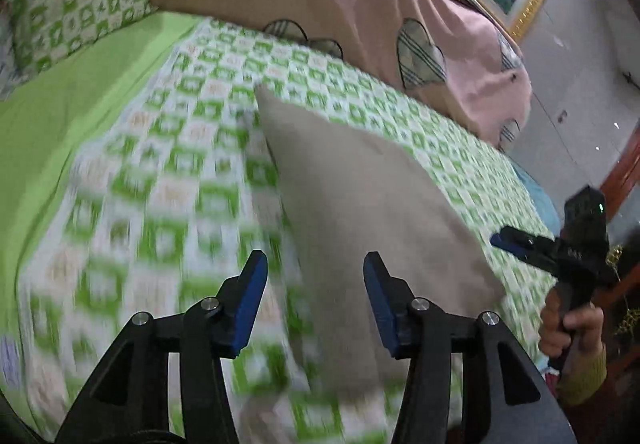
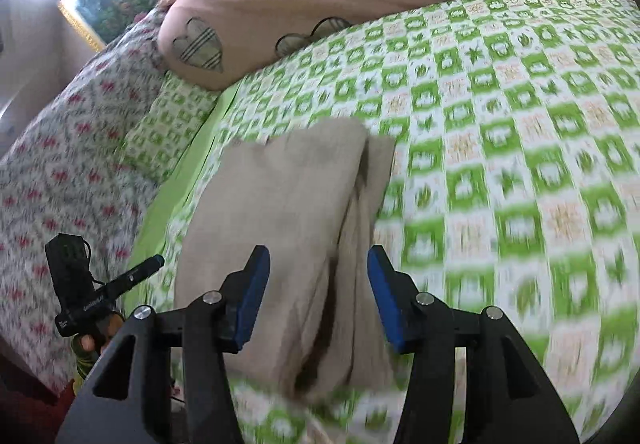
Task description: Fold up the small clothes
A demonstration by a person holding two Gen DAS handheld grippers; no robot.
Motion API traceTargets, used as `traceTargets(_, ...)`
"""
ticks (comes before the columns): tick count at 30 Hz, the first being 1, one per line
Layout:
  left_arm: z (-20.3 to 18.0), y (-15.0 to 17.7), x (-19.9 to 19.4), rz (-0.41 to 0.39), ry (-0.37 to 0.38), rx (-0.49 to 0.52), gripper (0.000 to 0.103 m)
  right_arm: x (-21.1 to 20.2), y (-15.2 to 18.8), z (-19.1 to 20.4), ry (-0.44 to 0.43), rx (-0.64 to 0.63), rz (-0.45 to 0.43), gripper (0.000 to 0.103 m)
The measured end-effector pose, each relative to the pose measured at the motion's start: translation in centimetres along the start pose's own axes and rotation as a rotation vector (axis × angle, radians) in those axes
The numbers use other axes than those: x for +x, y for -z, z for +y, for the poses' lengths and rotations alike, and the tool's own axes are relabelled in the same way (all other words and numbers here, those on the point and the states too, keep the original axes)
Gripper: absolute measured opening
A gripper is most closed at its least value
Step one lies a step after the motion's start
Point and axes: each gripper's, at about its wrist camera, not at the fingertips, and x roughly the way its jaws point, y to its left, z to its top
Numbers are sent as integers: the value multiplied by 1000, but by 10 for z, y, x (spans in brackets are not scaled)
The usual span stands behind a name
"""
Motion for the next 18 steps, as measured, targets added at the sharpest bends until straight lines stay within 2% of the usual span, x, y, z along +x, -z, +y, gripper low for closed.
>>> traceTargets(3, -11, 33, -11, 16, 5, 30, 58, -6, 23, 6, 8, -30, 29, 52)
traceTargets(5, -18, 51, -9, 32, -6, 55, 58, -2, 33, 9, 7, -39, 57, 52)
traceTargets(10, -37, 66, 12, 56, -53, 131, 58, 11, 40, 14, -1, -64, 88, 52)
traceTargets(12, -43, 67, 23, 52, -101, 155, 58, 18, 42, 13, 4, -61, 99, 52)
traceTargets(13, -43, 66, 29, 59, -133, 160, 58, 21, 43, 12, 5, -60, 105, 43)
traceTargets(14, -43, 66, 35, 62, -186, 162, 53, 24, 45, 12, 0, -60, 113, 23)
traceTargets(15, -40, 66, 38, 48, -247, 144, 45, 28, 46, 11, -10, -58, 132, 11)
traceTargets(16, -36, 65, 39, 41, -275, 123, 43, 30, 46, 11, -8, -57, 137, 6)
traceTargets(18, -27, 62, 29, 4, -294, 28, 39, 24, 43, 15, 1, -75, 113, 6)
